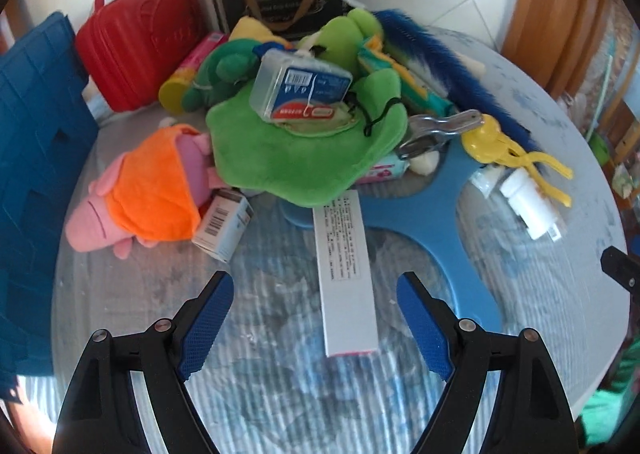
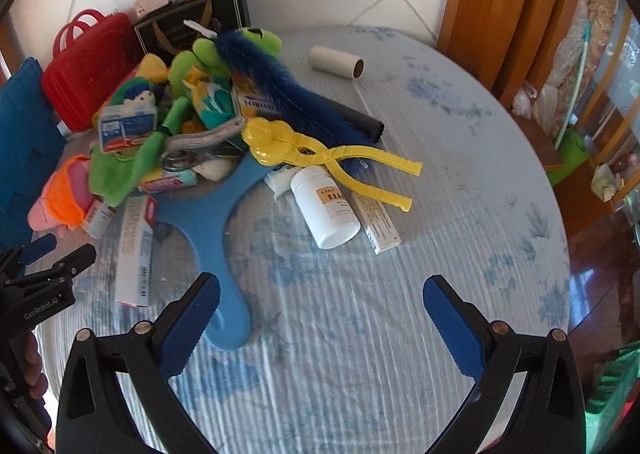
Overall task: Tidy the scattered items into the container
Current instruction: 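Grasp the white box with the left tool while the right grasps the white pill bottle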
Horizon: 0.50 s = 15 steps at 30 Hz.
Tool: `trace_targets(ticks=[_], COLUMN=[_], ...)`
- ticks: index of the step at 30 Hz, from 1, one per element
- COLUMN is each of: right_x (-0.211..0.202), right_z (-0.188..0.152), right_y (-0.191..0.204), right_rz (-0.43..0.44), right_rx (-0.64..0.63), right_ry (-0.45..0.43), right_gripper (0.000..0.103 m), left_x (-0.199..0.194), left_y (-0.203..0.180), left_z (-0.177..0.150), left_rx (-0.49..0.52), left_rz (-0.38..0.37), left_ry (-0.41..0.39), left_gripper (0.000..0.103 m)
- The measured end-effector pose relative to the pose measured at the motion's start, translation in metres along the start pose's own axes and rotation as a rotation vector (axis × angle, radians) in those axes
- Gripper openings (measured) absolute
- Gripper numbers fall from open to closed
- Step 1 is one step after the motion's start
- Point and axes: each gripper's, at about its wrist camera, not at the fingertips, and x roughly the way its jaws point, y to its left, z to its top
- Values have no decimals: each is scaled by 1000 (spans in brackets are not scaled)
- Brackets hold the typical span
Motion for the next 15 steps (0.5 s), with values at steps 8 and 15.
trace_targets(ticks=[8,15], right_x=[66,102], right_z=[27,44], right_y=[-16,-14], right_rz=[88,126], right_rx=[-94,-129], right_ry=[76,118], right_gripper=[103,103], left_x=[54,82], left_y=[-14,-22], left_z=[0,-7], left_rx=[-77,-83], left_rz=[85,103], left_ry=[78,144], left_gripper=[84,76])
